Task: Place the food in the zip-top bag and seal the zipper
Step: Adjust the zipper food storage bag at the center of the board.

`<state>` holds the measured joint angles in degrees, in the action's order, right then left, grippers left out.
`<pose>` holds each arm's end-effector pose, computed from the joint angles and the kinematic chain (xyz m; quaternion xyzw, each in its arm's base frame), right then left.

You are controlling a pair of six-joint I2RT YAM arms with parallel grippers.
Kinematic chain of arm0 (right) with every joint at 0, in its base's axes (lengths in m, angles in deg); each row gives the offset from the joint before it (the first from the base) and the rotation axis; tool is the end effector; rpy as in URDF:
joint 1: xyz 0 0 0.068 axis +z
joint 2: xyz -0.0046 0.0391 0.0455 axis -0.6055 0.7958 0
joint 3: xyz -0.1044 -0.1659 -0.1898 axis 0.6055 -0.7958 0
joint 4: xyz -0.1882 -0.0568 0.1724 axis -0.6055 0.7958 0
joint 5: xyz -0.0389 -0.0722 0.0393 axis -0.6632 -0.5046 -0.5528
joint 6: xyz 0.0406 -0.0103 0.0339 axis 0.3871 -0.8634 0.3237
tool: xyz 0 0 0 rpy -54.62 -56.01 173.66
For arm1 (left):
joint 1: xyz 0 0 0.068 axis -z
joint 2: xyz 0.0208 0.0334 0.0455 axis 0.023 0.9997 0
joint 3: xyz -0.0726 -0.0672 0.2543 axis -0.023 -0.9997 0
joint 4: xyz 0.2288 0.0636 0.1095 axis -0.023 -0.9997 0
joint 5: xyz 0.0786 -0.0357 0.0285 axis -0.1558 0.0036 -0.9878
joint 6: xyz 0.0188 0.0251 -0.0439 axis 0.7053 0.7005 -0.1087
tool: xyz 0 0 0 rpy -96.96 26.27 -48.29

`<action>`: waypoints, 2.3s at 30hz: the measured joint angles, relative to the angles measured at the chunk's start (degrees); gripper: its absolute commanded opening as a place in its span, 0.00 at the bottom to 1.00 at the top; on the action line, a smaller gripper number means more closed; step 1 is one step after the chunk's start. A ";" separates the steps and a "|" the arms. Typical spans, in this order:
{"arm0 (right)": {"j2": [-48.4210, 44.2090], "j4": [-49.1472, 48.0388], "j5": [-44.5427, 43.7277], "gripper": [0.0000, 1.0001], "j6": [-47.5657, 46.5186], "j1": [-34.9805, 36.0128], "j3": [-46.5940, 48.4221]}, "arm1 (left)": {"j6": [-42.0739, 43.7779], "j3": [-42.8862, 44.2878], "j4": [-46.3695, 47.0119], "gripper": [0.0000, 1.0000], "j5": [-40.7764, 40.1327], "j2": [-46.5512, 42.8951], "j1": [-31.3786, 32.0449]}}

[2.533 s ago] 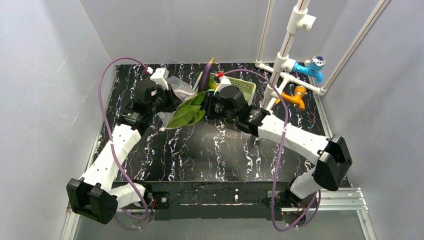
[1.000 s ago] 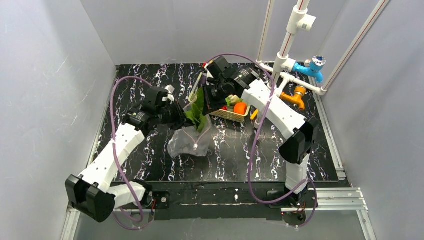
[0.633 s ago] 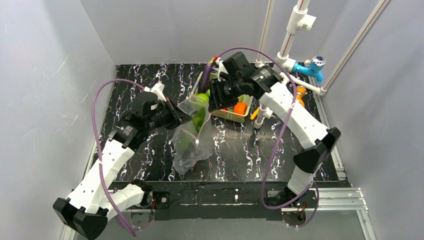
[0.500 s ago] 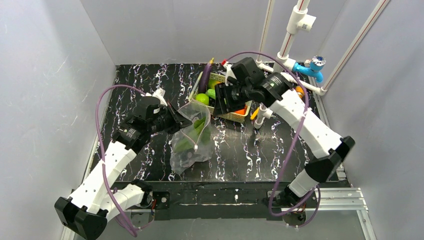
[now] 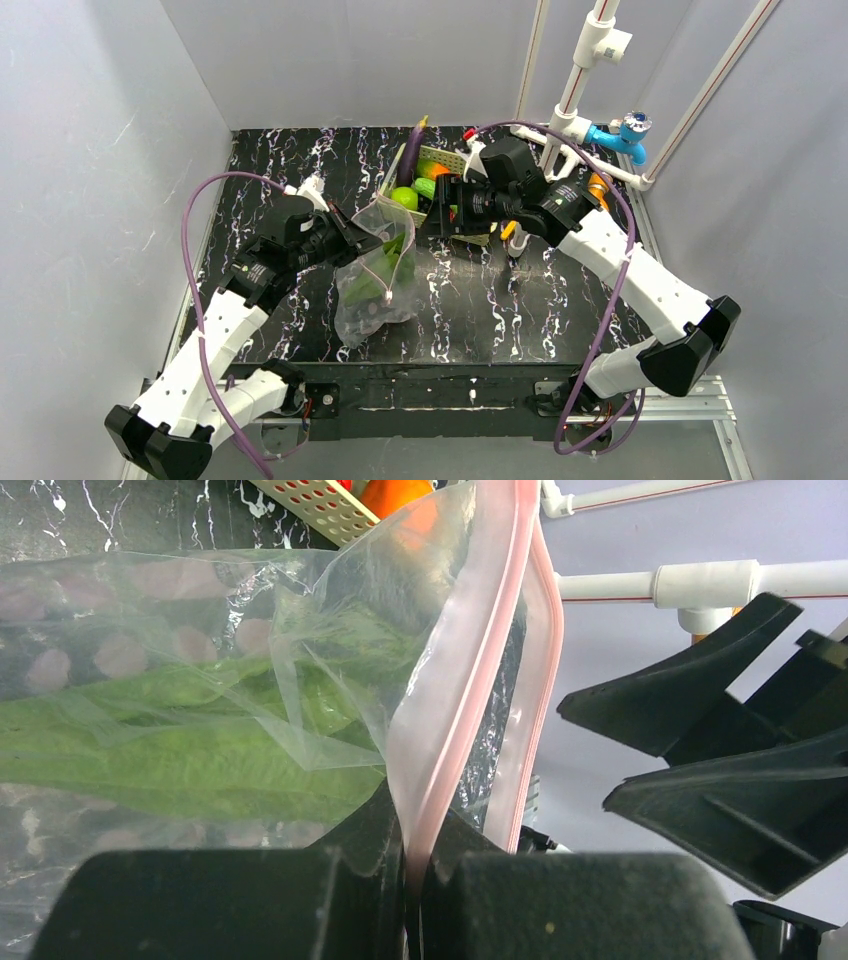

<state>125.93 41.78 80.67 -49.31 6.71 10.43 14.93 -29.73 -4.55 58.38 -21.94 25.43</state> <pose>0.2096 0.2138 0.4052 -0.1334 0.8672 0.3747 0.2995 0.1755 -0.0972 0.3610 -0.1408 0.8108 -0.4358 0.3644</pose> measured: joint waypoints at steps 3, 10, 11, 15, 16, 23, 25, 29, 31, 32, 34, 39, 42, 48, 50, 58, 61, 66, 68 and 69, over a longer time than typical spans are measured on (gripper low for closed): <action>0.99 -1.65 -0.72 0.79 0.65 0.07 1.38 | -0.01 0.00 -0.04 0.00 0.11 0.00 0.00; 10.31 -2.27 -6.55 0.73 -1.94 3.35 12.09 | 0.03 1.12 -0.63 0.00 0.46 0.00 0.00; 11.48 -2.12 -7.92 0.72 -2.69 4.17 13.02 | 0.07 1.49 -0.72 0.00 0.46 0.00 0.00; 14.10 -0.92 -14.01 0.44 -5.83 6.88 14.35 | 0.58 3.32 -1.49 0.00 0.46 0.00 0.00; 14.61 -0.45 -15.63 0.33 -6.80 7.46 14.63 | 0.74 3.75 -1.71 0.00 0.46 0.00 0.00; 19.52 3.83 -22.56 0.01 -14.05 8.76 27.05 | 3.75 9.46 -5.40 0.00 -1.53 2.07 0.02; 21.34 5.08 -23.37 0.01 -15.85 8.76 33.92 | 5.48 14.10 -7.31 0.00 -2.75 4.38 0.00; 20.88 4.14 -23.24 0.01 -17.69 8.77 39.82 | 8.70 21.01 -8.42 0.00 -4.49 6.96 0.00; 17.73 1.80 -22.53 0.01 -17.85 8.81 35.56 | 9.96 21.34 -9.21 0.00 -5.27 5.96 0.00; 16.30 0.57 -22.21 0.01 -17.82 8.85 33.06 | 10.33 20.99 -9.38 0.00 -5.53 5.38 0.00; 14.04 -1.94 -21.71 0.01 -17.59 8.98 28.13 | 10.61 19.54 -9.00 0.00 -5.82 4.27 0.02; 10.48 -6.74 -18.77 0.01 -15.14 9.10 11.41 | 9.70 7.25 -8.57 0.00 -6.61 -1.39 0.02; 13.17 -6.28 -17.70 0.01 -14.27 9.26 9.87 | 9.19 4.04 -11.31 0.00 -6.71 -1.32 0.02; 17.02 -1.19 -17.37 0.01 -14.69 9.30 22.52 | 10.11 12.14 -13.28 0.00 -6.88 2.96 0.00; 17.51 -1.40 -17.41 0.01 -14.86 9.30 25.92 | 10.35 15.28 -12.69 0.00 -6.75 3.72 0.00; 8.37 -7.62 -16.09 0.01 -13.76 9.67 16.20 | 10.78 9.56 -9.68 0.00 -7.40 -2.66 0.00; 8.70 -7.31 -15.32 0.01 -12.90 9.96 11.13 | 11.33 6.47 -12.73 0.00 -7.65 -2.02 -0.01; 11.42 -7.17 -13.90 0.01 -12.27 9.79 9.99 | 15.00 12.05 -15.61 0.19 -8.35 2.80 -0.04; 11.46 -7.75 -12.40 0.01 -11.61 9.69 10.54 | 16.58 15.35 -15.84 0.25 -8.35 3.85 -0.04; 11.61 -7.95 -11.67 0.01 -11.26 9.64 11.25 | 17.24 16.98 -15.86 0.26 -8.38 4.29 -0.04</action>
<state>137.54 33.82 69.00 -60.57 16.35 21.68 32.17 -12.74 -20.41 50.00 -17.65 25.38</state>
